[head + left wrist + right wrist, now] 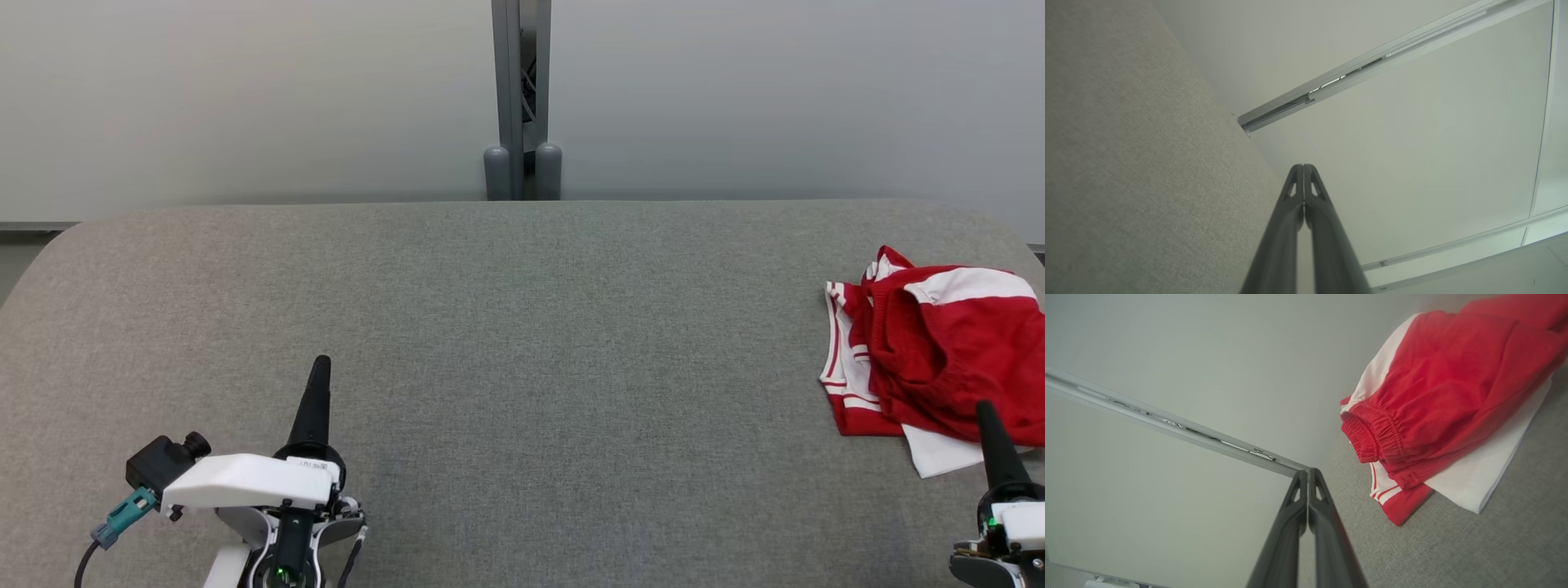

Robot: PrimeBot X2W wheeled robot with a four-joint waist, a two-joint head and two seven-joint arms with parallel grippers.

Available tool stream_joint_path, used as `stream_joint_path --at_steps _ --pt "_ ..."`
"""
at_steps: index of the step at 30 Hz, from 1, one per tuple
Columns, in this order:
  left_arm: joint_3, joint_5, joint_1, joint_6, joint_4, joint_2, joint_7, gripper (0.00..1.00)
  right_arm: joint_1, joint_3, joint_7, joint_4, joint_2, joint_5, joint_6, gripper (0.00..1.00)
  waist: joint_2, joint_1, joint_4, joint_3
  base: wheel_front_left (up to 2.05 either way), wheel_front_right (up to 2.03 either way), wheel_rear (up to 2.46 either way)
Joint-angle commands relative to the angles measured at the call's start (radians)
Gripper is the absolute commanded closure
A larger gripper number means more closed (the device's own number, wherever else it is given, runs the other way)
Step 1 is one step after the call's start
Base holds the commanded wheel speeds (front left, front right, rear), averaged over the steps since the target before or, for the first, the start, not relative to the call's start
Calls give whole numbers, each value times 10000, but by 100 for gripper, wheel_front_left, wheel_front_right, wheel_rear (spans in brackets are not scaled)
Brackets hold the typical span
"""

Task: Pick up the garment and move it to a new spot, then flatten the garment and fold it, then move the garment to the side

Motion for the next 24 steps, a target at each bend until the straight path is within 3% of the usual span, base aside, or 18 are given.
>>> stream_joint_path --at_steps 1,24 --pt "-3 -295 -340 -78 -3 54 56 100 -185 -119 128 -19 -107 363 1 100 0 0 -20 2 0 0 0" --pt "-85 -2069 -836 -280 368 66 369 100 -402 -651 815 116 -126 2363 1 100 0 0 -215 20 0 0 0"
